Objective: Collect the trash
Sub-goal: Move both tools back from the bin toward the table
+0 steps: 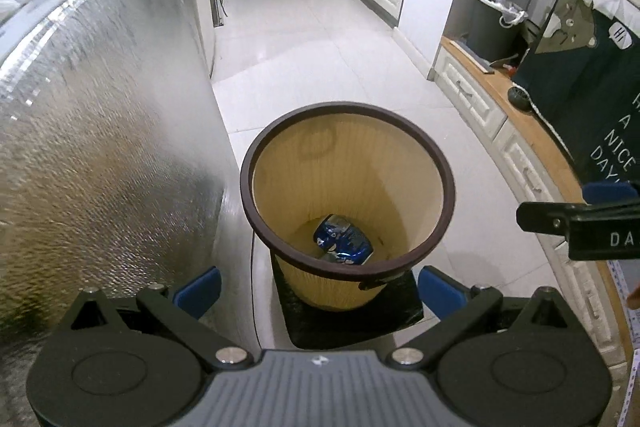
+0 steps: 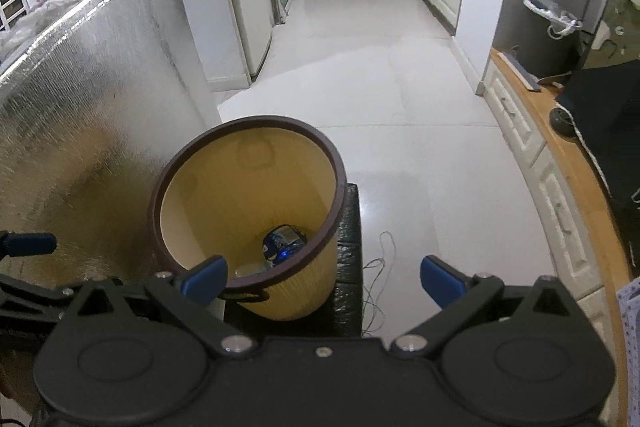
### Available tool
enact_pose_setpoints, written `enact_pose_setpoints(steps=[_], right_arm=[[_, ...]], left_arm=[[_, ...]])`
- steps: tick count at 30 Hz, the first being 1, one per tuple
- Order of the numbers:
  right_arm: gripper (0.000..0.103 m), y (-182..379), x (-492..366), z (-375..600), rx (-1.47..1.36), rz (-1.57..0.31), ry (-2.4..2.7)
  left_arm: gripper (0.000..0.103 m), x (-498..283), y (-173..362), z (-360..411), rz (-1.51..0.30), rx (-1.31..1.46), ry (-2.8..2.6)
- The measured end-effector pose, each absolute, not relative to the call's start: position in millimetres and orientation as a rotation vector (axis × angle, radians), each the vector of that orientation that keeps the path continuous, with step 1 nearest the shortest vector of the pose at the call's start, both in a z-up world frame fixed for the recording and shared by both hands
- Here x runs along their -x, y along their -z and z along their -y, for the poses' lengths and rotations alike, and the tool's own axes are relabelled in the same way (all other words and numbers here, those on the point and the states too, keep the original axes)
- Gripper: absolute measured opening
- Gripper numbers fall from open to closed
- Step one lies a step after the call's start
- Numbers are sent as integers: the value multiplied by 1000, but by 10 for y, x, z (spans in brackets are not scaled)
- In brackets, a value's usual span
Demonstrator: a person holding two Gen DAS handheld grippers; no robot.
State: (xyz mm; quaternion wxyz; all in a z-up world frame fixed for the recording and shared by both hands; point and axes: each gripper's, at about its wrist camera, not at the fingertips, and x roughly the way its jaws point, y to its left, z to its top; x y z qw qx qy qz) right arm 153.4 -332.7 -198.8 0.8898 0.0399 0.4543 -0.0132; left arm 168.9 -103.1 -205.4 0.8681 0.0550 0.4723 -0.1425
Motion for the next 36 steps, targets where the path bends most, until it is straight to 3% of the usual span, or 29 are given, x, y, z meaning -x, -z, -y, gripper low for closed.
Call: enact_pose_setpoints(steps=[23, 36], right_arm=[[103, 1169, -865, 3181, -70, -798, 95], [103, 708, -735, 2612, -40, -675, 77]], left_arm=[[103, -1189, 1117, 757, -830, -73, 370], [103, -989, 600, 9, -699, -57, 266]])
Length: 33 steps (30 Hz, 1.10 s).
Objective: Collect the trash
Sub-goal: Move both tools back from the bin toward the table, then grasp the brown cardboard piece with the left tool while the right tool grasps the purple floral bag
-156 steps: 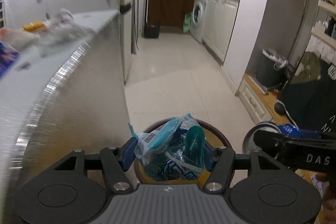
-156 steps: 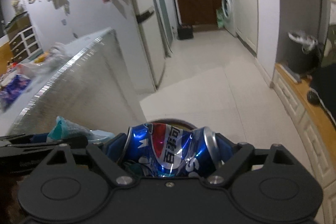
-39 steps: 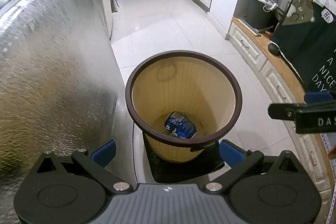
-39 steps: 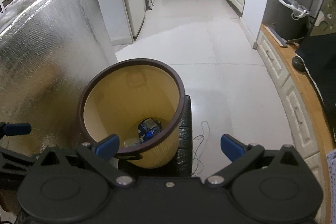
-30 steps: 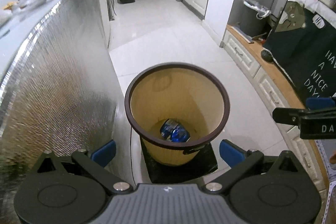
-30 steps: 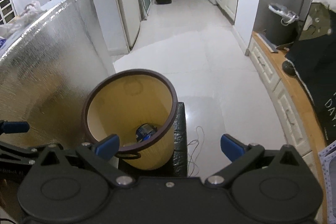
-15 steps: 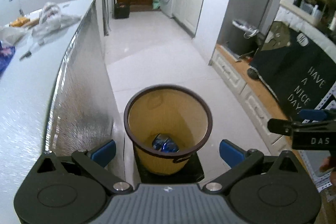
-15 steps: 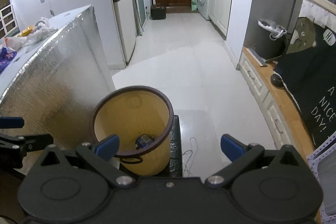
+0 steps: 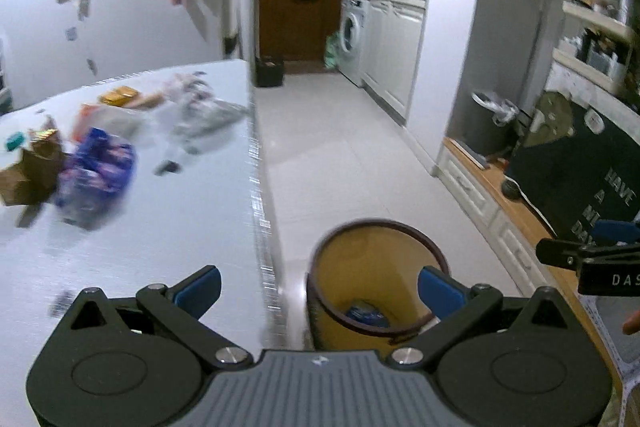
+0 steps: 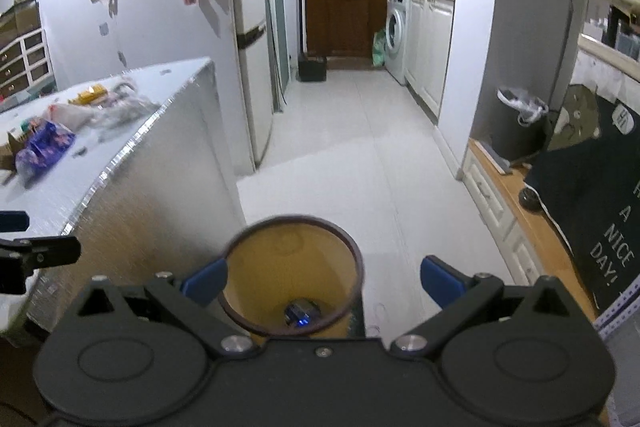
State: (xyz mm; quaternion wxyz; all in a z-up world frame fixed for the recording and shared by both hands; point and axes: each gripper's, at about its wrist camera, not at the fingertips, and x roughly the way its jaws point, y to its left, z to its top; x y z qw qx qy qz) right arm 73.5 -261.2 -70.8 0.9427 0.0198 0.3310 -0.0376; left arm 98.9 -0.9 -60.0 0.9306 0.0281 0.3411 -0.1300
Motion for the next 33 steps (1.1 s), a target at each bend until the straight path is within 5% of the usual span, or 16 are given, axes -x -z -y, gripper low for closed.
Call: enact_pose_setpoints(steps=[17, 33], right_arm=[[103, 474, -1100, 1418, -13, -488, -125], [103, 329, -1797, 211, -69, -516, -367]], left_arm=[[103, -1197, 256, -1348, -570, -24, 82], [103, -2116, 114, -2192, -566, -141, 13]])
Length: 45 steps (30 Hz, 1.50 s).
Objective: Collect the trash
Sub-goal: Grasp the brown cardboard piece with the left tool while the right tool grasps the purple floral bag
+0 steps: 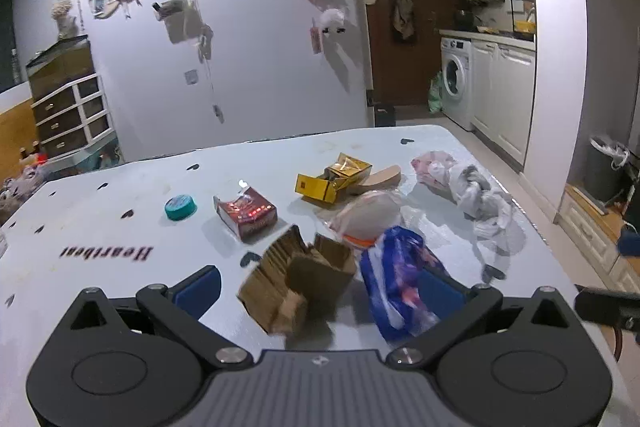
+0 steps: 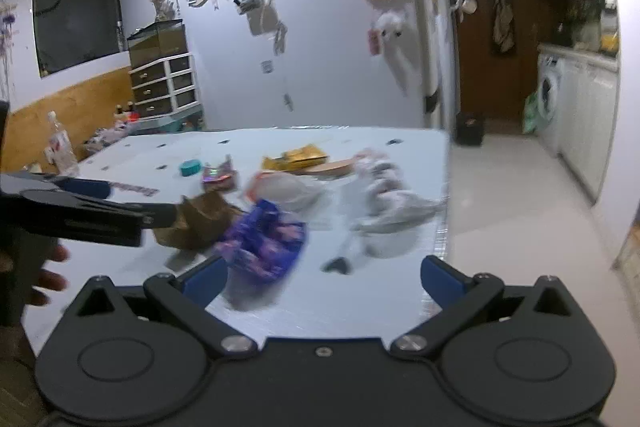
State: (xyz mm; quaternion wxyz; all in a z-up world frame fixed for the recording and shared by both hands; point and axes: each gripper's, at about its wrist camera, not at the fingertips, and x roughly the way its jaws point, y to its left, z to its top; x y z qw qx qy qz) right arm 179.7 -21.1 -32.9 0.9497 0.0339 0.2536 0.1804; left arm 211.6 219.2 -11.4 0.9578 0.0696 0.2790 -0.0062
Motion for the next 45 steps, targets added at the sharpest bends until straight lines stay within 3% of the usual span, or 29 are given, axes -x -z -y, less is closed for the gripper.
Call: enact_pose_setpoints(steps=[16, 22, 23, 25, 26, 30, 39, 41, 45], right_arm=[[102, 876, -2660, -481, -348, -764, -382], [77, 908, -2646, -548, -347, -746, -448], [67, 904, -2640, -547, -336, -744, -444], [59, 904, -2637, -518, -331, -747, -449], [50, 906, -2646, -498, -338, -754, -463], [35, 920, -2642, -430, -332, -773, -487], [27, 934, -2552, -313, -340, -778, -518], [26, 923, -2533, -288, -336, -779, -519], [24, 911, -2499, -212, -341, -789, -519]], left_arm=[[103, -2936, 281, -2340, -741, -152, 32], [103, -3191, 409, -2337, -811, -181, 31], [103, -3228, 430, -2349, -824, -168, 43], [103, -3275, 469, -2352, -846, -148, 69], [103, -3286, 488, -2344, -854, -145, 81], [103, -3304, 525, -2304, -873, -136, 106], [100, -3285, 539, -2304, -878, -102, 55], [85, -3265, 531, -2336, -872, -79, 45], [72, -3164, 489, -2358, -833, -40, 31]])
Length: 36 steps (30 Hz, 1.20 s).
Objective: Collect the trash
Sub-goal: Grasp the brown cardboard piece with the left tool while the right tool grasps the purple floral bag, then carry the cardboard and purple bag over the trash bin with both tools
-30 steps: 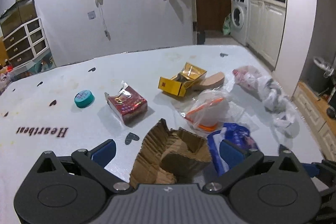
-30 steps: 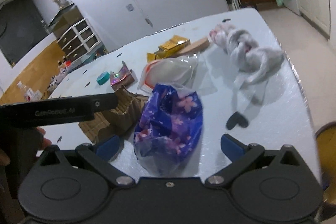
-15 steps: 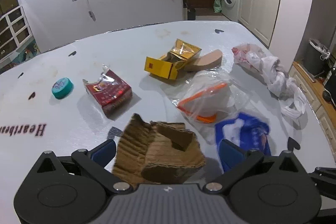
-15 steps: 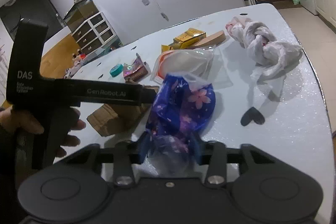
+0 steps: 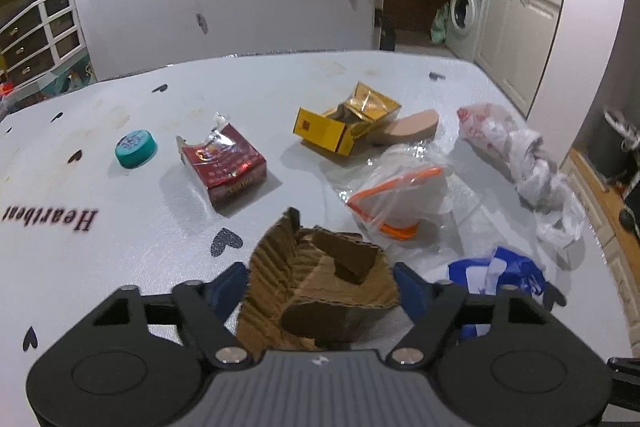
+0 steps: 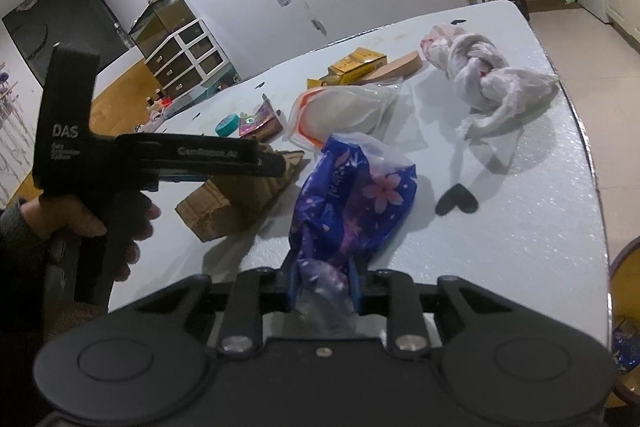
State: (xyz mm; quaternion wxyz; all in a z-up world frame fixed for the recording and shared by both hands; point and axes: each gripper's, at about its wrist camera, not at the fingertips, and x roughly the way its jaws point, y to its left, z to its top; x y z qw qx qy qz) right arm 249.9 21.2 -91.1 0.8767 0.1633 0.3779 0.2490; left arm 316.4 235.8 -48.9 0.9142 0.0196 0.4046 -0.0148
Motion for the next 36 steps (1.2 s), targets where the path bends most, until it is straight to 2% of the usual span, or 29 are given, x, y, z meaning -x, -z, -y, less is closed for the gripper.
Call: enact_pose_setpoints(steps=[2, 8, 24, 36], right_arm=[[23, 896, -2476, -183, -335, -790, -518], [22, 840, -2355, -44, -325, -778, -510], [21, 600, -1871, 496, -271, -694, -490], [21, 437, -1492, 948, -166, -600, -422]], left_arm=[[60, -3093, 456, -2350, -821, -27, 32], [55, -2800, 441, -2256, -779, -33, 23], [55, -1615, 219, -1740, -606, -22, 19], [55, -1050, 193, -1305, -517, 3, 13]])
